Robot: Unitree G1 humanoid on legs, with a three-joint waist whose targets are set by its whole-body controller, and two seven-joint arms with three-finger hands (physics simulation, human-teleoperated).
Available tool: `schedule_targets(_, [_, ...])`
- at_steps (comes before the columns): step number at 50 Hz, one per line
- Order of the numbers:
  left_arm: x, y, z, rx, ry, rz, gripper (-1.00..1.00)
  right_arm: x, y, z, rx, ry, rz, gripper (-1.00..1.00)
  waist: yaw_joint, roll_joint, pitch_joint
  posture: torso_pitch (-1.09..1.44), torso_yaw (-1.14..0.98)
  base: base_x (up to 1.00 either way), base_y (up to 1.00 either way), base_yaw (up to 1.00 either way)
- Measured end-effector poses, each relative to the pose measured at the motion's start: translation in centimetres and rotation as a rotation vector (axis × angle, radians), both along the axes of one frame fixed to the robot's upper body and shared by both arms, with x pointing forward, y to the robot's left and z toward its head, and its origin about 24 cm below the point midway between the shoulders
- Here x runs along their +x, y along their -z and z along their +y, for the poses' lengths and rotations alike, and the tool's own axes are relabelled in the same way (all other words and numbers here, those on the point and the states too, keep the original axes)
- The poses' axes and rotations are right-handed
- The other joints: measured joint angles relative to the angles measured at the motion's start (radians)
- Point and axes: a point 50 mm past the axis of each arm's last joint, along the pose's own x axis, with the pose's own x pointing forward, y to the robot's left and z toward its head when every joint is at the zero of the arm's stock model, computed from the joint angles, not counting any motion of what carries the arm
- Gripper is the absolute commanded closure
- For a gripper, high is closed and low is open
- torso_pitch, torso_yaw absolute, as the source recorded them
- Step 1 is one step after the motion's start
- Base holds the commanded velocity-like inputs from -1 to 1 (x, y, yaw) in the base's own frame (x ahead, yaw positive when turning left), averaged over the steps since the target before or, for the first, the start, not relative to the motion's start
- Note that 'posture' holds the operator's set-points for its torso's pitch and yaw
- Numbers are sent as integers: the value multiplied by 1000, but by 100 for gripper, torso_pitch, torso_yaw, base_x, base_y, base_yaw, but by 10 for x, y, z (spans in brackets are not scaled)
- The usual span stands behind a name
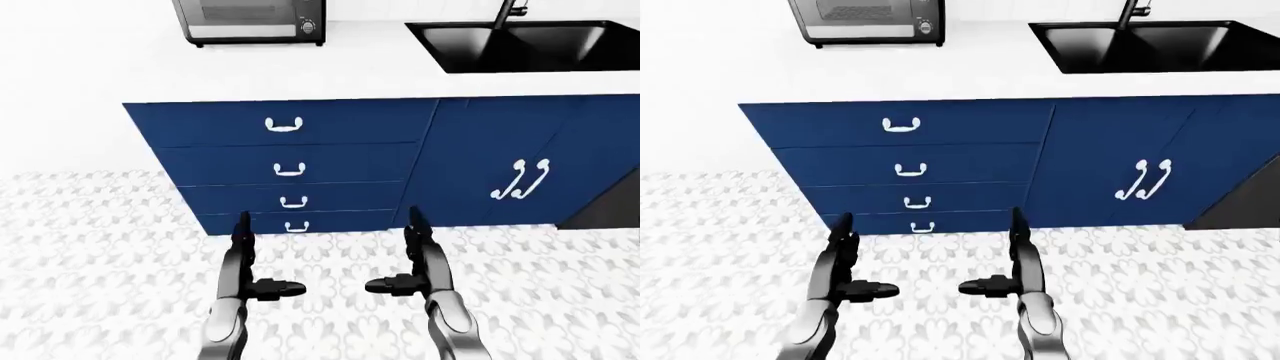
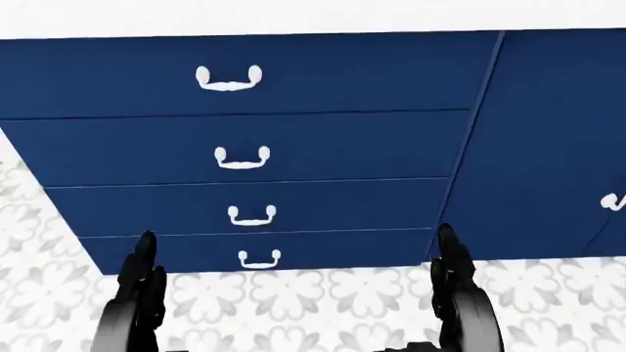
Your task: Open the toaster oven door.
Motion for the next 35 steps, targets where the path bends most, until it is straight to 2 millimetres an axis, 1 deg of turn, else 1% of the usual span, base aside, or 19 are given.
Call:
schedule_targets(1, [1,-4,0,0,-1,-20,-100,1,-5,0,-2,-2,-18,-100,-1,-3,-10,0,0,0,0,0])
schedule_targets(3, [5,-19,-4,-1,5,-102,-100,7,-22,2,-11,-8,-107,-100,7,-3,-60,0,0,0,0,0])
schedule_targets(4, [6,-23,-6,-4,13,-125,-100,9,-27,4,-11,-12,-136,-100,8,-7,-51,0,0,0,0,0])
schedule_targets(5, [4,-24,-9,-8,21,-124,-100,9,-27,6,-11,-19,-139,-100,8,-10,-40,0,0,0,0,0])
schedule_targets(7, [2,-24,-10,-13,31,-105,-100,7,-24,9,-13,-33,-122,-100,7,-10,-51,0,0,0,0,0])
schedule_targets(12, [5,-34,-4,-6,16,-115,-100,6,-19,7,-21,-26,-86,-100,8,-3,-57,0,0,0,0,0])
schedule_targets(15, [5,-35,-4,-5,12,-120,-100,7,-22,7,-22,-24,-95,-100,8,-1,-64,0,0,0,0,0])
schedule_targets(18, [4,-33,-7,-1,25,-112,-100,7,-30,8,-23,-26,-116,-100,9,-2,-67,0,0,0,0,0])
schedule_targets(20, [6,-39,-8,2,29,-112,-100,10,-37,9,-26,-32,-135,-100,8,-4,-67,0,0,0,0,0])
schedule_targets(22, [7,-50,-8,6,29,-130,-100,12,-44,9,-30,-33,-153,-100,8,-6,-68,0,0,0,0,0])
schedule_targets(25, [10,-78,-2,17,17,-188,-100,12,-60,7,-33,-26,-178,-100,8,-6,-69,0,0,0,0,0])
schedule_targets(28, [10,-112,7,27,-11,-260,-100,13,-83,7,-33,-24,-220,-100,6,-3,-71,0,0,0,0,0])
schedule_targets(30, [9,-132,10,31,-24,-303,-100,14,-98,7,-33,-24,-252,-100,7,-1,-75,0,0,0,0,0])
schedule_targets(35, [5,-166,7,60,0,-352,-100,9,-141,7,-15,-18,-328,-100,10,2,-73,0,0,0,0,0])
